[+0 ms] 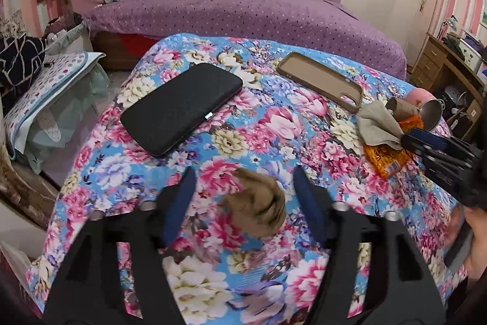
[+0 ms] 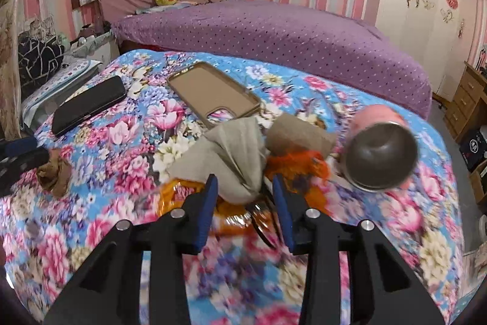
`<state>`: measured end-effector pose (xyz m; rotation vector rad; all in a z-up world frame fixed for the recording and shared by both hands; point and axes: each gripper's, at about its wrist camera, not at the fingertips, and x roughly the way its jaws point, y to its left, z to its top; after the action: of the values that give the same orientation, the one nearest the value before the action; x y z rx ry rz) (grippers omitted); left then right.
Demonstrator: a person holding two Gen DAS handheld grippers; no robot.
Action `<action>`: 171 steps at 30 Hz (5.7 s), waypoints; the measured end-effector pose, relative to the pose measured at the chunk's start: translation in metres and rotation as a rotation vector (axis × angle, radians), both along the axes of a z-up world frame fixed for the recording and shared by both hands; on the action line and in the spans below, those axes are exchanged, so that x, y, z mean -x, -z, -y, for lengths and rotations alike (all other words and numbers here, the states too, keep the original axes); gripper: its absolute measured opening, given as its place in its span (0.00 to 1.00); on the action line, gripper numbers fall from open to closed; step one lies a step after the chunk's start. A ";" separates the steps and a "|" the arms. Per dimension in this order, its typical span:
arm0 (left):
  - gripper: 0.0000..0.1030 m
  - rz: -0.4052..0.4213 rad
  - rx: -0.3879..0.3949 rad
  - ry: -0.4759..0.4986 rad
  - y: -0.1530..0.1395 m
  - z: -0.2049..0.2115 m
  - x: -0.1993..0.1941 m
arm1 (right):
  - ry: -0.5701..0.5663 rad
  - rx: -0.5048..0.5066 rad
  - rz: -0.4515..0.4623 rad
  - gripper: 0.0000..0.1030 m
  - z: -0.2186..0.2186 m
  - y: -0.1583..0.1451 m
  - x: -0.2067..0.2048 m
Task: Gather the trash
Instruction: 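Carry the brown paper and beige cloth in both grippers to the blue basket, then open the left gripper dropping the paper while the right gripper releases the cloth, then move both grippers back over the bed toward the orange snack bag, then grasp the orange snack bag with the left gripper while the right gripper grasps the cardboard tube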
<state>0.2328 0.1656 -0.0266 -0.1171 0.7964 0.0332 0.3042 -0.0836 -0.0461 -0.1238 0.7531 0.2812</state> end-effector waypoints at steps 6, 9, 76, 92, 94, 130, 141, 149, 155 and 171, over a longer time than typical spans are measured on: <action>0.74 -0.017 0.010 0.047 0.002 -0.008 0.007 | -0.018 0.037 -0.031 0.19 -0.016 0.015 -0.013; 0.74 -0.032 0.025 0.065 0.005 -0.006 0.007 | -0.012 0.058 0.014 0.07 -0.012 0.008 -0.001; 0.34 0.149 0.016 0.564 0.009 0.507 0.110 | 0.655 -0.087 0.068 0.06 0.460 0.013 0.261; 0.74 0.170 0.001 0.619 -0.002 0.537 0.107 | 0.679 -0.076 0.066 0.07 0.460 0.016 0.255; 0.77 0.174 -0.007 0.603 -0.004 0.531 0.105 | 0.681 -0.063 0.066 0.08 0.459 0.016 0.253; 0.95 0.227 -0.095 0.267 -0.034 0.286 0.064 | 0.665 0.015 0.223 0.96 0.341 -0.041 0.210; 0.95 0.152 -0.056 0.122 -0.013 0.193 0.030 | 0.581 -0.023 0.223 0.95 0.269 -0.034 0.170; 0.95 0.071 -0.047 0.010 0.007 0.143 -0.007 | 0.543 0.008 0.184 0.96 0.234 -0.021 0.136; 0.94 -0.067 0.076 -0.018 0.032 0.111 -0.041 | 0.534 0.024 0.153 0.96 0.225 -0.012 0.117; 0.30 -0.098 -0.025 0.168 0.046 0.164 -0.070 | 0.535 0.014 0.099 0.95 0.208 -0.002 0.084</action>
<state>0.3030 0.0013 -0.0722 -0.0247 0.9010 -0.1108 0.2207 -0.2917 -0.0440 0.0524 0.6629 -0.2382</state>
